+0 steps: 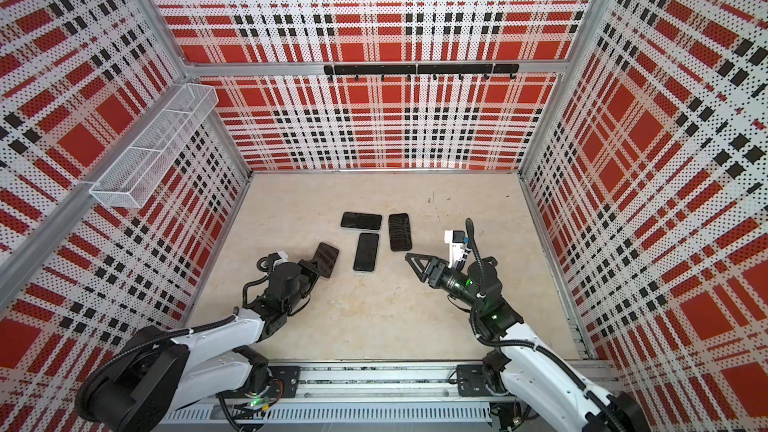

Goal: Put the phone into the phone case

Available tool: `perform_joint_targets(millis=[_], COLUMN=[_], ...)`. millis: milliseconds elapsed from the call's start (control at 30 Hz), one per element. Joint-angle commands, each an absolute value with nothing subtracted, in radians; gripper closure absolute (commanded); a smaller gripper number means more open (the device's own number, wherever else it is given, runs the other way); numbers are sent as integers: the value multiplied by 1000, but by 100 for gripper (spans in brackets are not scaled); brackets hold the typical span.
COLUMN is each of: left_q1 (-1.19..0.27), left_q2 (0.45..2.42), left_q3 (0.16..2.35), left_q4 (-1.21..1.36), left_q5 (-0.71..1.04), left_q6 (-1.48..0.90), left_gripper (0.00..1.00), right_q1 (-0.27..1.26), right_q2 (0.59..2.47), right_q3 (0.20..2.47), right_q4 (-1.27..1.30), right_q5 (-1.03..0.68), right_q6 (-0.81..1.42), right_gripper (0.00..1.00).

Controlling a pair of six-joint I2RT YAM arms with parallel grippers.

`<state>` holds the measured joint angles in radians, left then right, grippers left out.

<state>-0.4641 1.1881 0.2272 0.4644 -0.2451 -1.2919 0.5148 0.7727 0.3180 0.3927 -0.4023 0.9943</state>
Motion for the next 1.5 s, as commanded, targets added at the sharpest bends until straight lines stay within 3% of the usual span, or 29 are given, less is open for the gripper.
perform_joint_targets(millis=[0, 567, 733, 833, 933, 1000, 1100, 1233, 1333, 1467], left_q1=[-456, -453, -450, -437, -416, -394, -354, -310, -236, -182], left_q2=[1234, 1480, 1467, 1428, 1363, 1310, 1240, 1158, 1074, 916], left_q3=[267, 296, 295, 325, 374, 420, 511, 631, 692, 721], left_q4=[561, 721, 702, 532, 327, 154, -110, -388, -493, -463], left_q5=[-281, -230, -226, -212, -205, -205, -204, -217, -241, -434], left_q6=[-1349, -1406, -1383, -1371, -1320, -1275, -1173, -1030, -925, -693], left_gripper=[93, 74, 50, 35, 26, 0, 1, 0, 1, 1], right_q1=[509, 472, 461, 444, 436, 433, 430, 428, 422, 416], right_q2=[767, 728, 725, 688, 624, 598, 595, 598, 592, 578], right_q3=[316, 308, 316, 353, 439, 519, 624, 659, 623, 477], right_q4=[442, 401, 377, 250, -5, -216, -444, -484, -388, -116], right_q5=[-397, -403, -415, -400, -295, -169, 66, 276, 391, 515], right_q6=[984, 973, 953, 876, 750, 657, 542, 394, 259, 3], right_gripper=[33, 32, 32, 30, 28, 23, 18, 12, 11, 5])
